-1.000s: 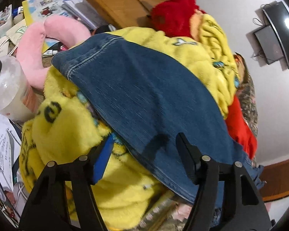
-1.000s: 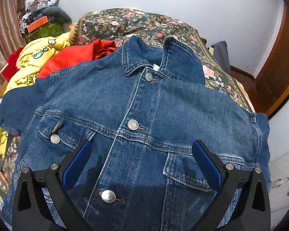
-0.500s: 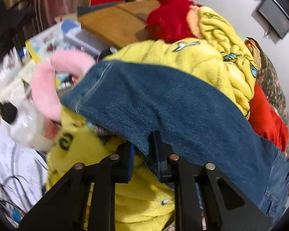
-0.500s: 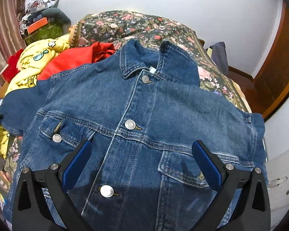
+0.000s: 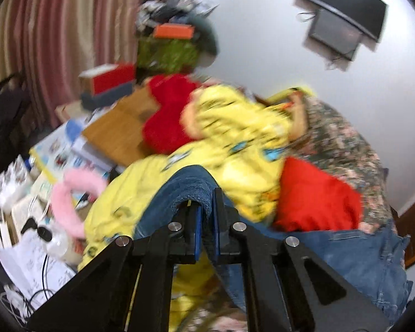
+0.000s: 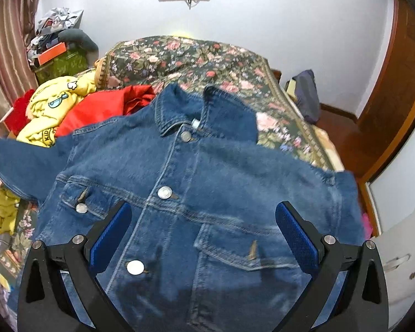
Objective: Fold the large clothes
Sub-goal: 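Fold the held sleeve across the jacket body with the left tool, release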
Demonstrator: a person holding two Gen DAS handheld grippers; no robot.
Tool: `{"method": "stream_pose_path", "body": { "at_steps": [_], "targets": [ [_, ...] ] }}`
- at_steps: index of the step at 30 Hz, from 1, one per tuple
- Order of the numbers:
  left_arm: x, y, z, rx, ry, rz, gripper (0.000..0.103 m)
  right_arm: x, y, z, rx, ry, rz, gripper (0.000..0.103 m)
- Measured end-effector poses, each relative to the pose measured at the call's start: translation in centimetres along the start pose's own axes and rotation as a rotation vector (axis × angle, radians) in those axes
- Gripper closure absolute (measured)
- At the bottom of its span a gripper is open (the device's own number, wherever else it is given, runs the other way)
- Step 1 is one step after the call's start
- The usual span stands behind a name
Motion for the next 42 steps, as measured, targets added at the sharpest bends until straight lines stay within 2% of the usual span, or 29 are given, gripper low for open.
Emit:
{"method": "stream_pose_path", "body": {
  "at_steps": [5, 9, 13, 15, 21, 23, 26, 32, 36, 42],
  "targets": [
    [-3.4, 2.4, 8.1, 0.072, -0.121, 0.075, 0.098, -0.5, 1.0, 1.3, -0.016, -0.004, 0.031, 0.0],
    [-6.0, 3.2, 14.6, 0.116, -0.229, 0.105, 0.098, -1.1, 1.1, 2.6, -0.011, 0.018, 0.045, 0.0],
    [-7.8, 3.0, 21.4, 0.157, -0.345, 0.098, 0.098, -1.5, 0.6, 4.1, -0.009, 0.009, 0.049, 0.0],
    [-8.4, 2.4, 24.6, 0.193, -0.375, 0.098, 0.098, -1.8, 0.4, 5.0, -0.003, 0.005, 0.052, 0.0],
    [-9.2, -2.9, 32.7, 0.277, -0.491, 0.024, 0.099, -2.7, -0.7, 8.3, 0.066, 0.01, 0.051, 0.0],
    [-9.1, -5.9, 35.3, 0.323, -0.532, -0.027, 0.099, -2.8, -1.1, 9.1, 0.085, 0.012, 0.042, 0.0],
    [-8.8, -10.4, 38.1, 0.408, -0.547, -0.095, 0.099, -2.8, -1.9, 10.4, 0.107, 0.008, 0.018, 0.0],
    [-7.8, -19.3, 41.0, 0.522, -0.579, -0.275, 0.099, -2.7, -3.3, 11.9, 0.146, 0.013, -0.01, 0.0],
    [-8.7, -23.5, 42.1, 0.593, -0.603, -0.326, 0.099, -2.4, -4.1, 12.3, 0.153, 0.009, -0.032, 0.0],
    [-8.7, -28.0, 42.2, 0.68, -0.608, -0.412, 0.098, -2.3, -4.9, 12.5, 0.142, 0.004, -0.053, 0.0]
  ]
}}
Point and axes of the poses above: each gripper's, at about its wrist camera, not at the fingertips, and x roughly the way its jaws point, z to its right, y to its top, the point moved 7 cm from there along x, roughly the way its jaws point, and after that the axes turned 7 degrees about z, right-handed, at the moved point
